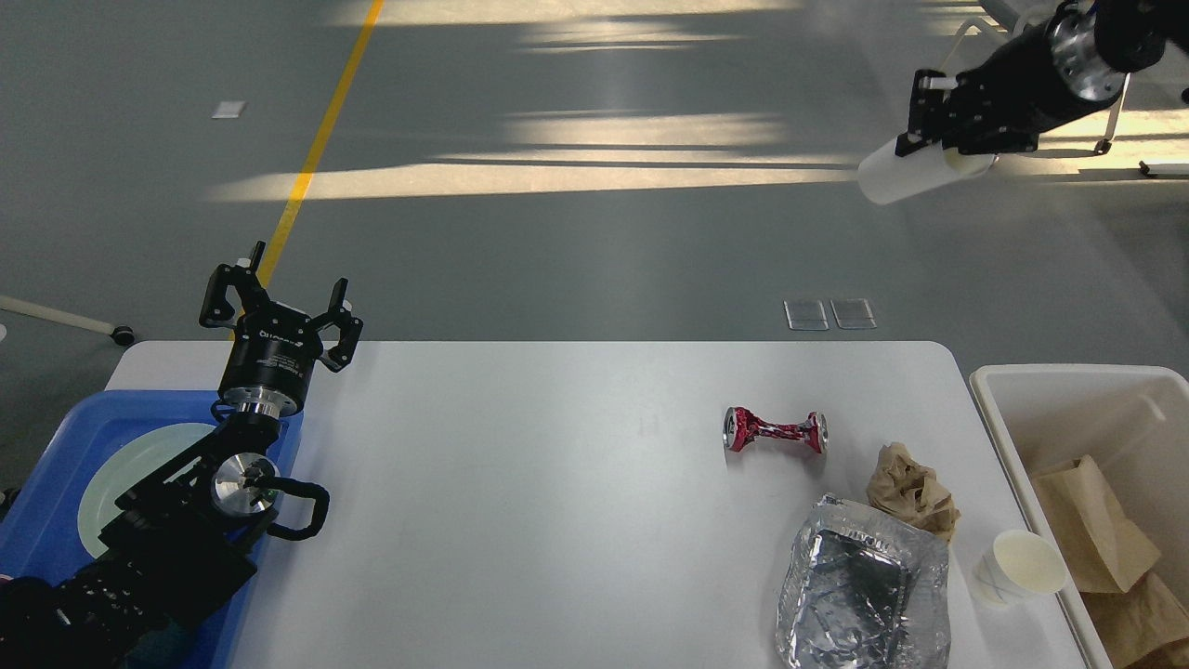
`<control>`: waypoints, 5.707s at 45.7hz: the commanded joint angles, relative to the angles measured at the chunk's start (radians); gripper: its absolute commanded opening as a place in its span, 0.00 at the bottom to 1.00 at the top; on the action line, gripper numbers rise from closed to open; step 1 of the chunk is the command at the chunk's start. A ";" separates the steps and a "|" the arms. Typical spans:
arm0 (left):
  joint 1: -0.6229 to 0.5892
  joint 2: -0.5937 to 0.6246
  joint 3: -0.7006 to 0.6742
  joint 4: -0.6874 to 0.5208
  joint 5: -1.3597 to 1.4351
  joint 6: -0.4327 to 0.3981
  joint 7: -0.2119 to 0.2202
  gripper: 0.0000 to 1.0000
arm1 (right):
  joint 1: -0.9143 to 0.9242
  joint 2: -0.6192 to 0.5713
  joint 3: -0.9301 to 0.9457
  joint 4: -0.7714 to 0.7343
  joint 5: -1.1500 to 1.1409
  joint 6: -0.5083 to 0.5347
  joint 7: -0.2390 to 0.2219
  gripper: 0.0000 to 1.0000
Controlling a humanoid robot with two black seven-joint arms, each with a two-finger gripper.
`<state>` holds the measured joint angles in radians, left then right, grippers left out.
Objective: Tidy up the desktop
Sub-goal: 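Grasp the paper cup, lift it and drop it into the bin, then raise the right arm away from the bin and swing back, then lower the right gripper to the second paper cup nearest the robot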
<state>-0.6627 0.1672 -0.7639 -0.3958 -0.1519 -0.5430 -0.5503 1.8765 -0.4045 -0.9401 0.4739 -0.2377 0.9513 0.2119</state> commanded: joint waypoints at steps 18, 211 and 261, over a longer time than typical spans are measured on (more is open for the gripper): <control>-0.001 0.000 0.000 0.000 0.000 0.000 0.000 0.96 | 0.599 -0.103 0.101 0.367 0.001 0.009 -0.005 0.00; 0.000 0.000 0.000 0.000 0.000 0.000 0.001 0.96 | -0.301 -0.189 -0.112 0.523 -0.310 -0.201 -0.109 1.00; 0.000 0.000 0.000 0.000 0.000 0.000 0.000 0.96 | -0.573 -0.162 -0.075 0.496 -0.275 -0.450 -0.111 0.87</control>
<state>-0.6632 0.1672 -0.7639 -0.3957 -0.1519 -0.5430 -0.5505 1.3309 -0.5691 -1.0144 0.9752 -0.5126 0.5264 0.1027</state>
